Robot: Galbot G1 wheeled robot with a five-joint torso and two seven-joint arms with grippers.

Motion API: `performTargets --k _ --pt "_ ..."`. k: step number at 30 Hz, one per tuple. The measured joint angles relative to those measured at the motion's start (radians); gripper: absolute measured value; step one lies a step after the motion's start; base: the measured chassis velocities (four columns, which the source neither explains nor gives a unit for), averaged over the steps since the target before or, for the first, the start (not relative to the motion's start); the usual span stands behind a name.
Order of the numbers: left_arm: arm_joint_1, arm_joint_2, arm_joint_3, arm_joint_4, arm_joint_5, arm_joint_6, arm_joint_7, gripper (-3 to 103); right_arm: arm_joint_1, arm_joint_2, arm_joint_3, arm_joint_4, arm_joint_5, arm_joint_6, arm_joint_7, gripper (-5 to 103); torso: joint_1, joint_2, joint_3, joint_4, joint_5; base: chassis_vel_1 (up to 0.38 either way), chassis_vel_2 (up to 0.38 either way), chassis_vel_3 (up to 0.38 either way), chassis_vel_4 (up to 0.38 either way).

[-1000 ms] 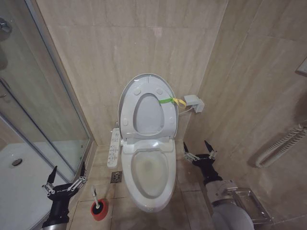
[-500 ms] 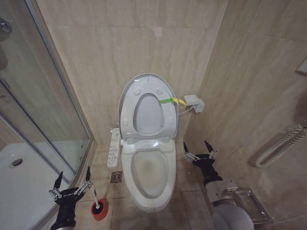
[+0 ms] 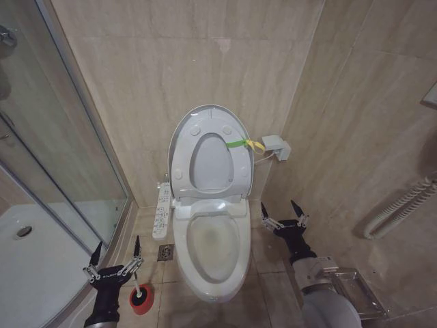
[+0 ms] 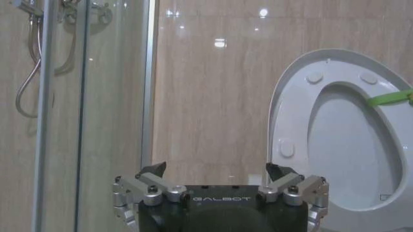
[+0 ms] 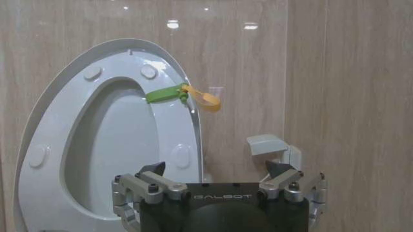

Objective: Open the toilet lid, clean the toilet bowl with a toilet brush, close the toilet lid, and flush.

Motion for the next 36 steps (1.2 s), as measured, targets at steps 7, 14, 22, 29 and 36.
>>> performTargets --k 7,14,22,29,36 --pt "0.000 0.008 -0.002 -0.006 -0.010 0.001 -0.005 100 0.000 0.000 0.000 0.000 0.000 0.000 0.000 100 0.000 0.000 0.000 0.0000 0.0000 0.000 0.000 0.000 0.000" --pt "-0.005 0.010 0.000 0.009 -0.015 0.011 -0.035 100 0.000 0.000 0.000 0.000 0.000 0.000 0.000 100 0.000 0.000 0.000 0.0000 -0.0001 0.000 0.000 0.000 0.000" --pt "-0.007 0.015 0.013 0.015 -0.014 0.025 -0.051 100 0.000 0.000 0.000 0.000 0.000 0.000 0.000 100 0.000 0.000 0.000 0.0000 -0.0001 0.000 0.000 0.000 0.000" --pt "-0.008 0.015 0.023 0.014 -0.013 0.030 -0.050 100 0.000 0.000 0.000 0.000 0.000 0.000 0.000 100 0.000 0.000 0.000 0.0000 -0.0001 0.000 0.000 0.000 0.000" --pt "-0.010 0.016 0.025 0.014 -0.009 0.030 -0.049 100 0.000 0.000 0.000 0.000 0.000 0.000 0.000 100 0.000 0.000 0.000 0.0000 -0.0001 0.000 0.000 0.000 0.000"
